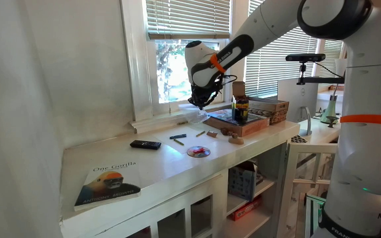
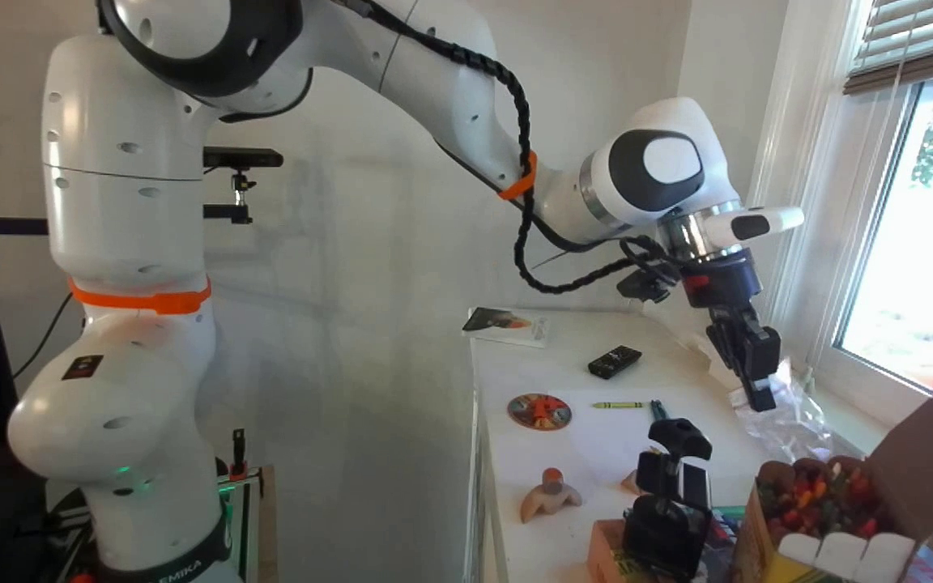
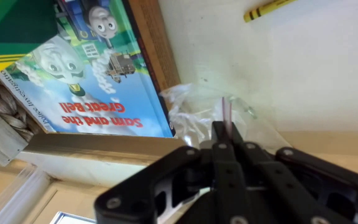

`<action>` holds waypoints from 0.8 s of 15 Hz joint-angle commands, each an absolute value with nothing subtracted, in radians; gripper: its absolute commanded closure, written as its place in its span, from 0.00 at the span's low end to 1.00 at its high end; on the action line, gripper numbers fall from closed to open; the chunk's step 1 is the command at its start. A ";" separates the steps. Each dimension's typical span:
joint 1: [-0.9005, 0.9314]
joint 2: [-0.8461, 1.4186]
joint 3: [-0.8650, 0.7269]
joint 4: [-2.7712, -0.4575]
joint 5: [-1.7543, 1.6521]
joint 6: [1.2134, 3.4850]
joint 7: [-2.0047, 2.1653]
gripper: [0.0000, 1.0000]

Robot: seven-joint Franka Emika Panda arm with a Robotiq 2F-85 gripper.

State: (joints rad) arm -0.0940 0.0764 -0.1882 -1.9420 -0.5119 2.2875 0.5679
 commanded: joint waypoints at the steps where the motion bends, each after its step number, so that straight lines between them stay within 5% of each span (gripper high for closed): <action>1: -0.102 0.016 -0.167 -1.934 -0.361 2.203 0.514 0.99; 12: -0.122 0.009 -0.165 -1.927 -0.111 2.210 0.472 0.99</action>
State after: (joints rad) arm -0.1058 -0.0124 -0.1756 -1.9135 -0.1763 2.2074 0.5004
